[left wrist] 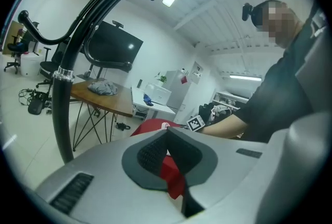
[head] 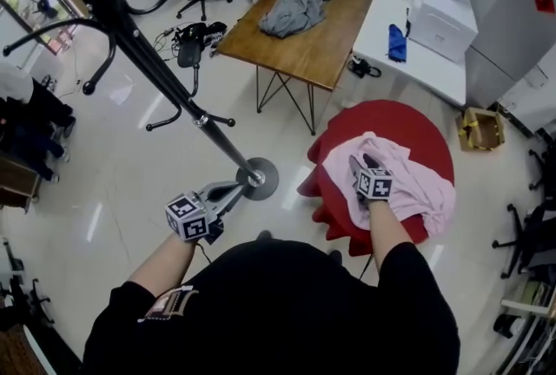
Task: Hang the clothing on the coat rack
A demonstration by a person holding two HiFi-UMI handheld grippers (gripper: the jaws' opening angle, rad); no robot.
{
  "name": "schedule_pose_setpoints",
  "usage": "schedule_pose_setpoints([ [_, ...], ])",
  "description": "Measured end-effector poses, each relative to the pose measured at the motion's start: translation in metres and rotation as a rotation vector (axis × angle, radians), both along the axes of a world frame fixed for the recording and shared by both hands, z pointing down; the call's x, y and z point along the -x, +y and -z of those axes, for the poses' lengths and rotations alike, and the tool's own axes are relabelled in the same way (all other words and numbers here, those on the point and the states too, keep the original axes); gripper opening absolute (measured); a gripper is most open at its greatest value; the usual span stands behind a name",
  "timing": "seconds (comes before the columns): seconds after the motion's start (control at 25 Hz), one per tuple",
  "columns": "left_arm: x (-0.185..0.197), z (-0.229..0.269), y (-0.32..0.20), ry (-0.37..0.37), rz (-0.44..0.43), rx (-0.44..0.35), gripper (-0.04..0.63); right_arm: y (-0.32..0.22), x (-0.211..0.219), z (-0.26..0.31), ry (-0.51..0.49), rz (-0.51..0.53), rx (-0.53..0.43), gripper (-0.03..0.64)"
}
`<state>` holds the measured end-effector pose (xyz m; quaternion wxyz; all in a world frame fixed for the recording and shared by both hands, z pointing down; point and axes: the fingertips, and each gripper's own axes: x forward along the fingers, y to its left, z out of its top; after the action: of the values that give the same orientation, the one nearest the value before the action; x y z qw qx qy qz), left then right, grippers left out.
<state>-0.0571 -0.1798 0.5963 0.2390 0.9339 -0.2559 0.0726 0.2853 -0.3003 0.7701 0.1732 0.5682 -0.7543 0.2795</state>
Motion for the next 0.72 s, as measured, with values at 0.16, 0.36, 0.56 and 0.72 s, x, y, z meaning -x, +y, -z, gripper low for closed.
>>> schedule_pose_setpoints([
  [0.16, 0.015, 0.0, 0.003, -0.01, 0.016, 0.023, 0.005, -0.015, 0.0, -0.028, 0.047, -0.036, 0.043, 0.209],
  [0.36, 0.033, -0.009, 0.017, -0.035, 0.033, 0.047, 0.005, -0.022, 0.0, -0.06, 0.099, -0.035, 0.108, 0.209],
  [0.56, 0.048, -0.014, 0.025, -0.037, 0.062, 0.062, 0.005, -0.019, 0.013, -0.071, 0.139, 0.027, 0.127, 0.029],
  [0.72, 0.048, -0.011, 0.022, -0.037, 0.065, 0.052, 0.005, -0.013, 0.031, -0.041, 0.109, 0.112, 0.051, 0.015],
])
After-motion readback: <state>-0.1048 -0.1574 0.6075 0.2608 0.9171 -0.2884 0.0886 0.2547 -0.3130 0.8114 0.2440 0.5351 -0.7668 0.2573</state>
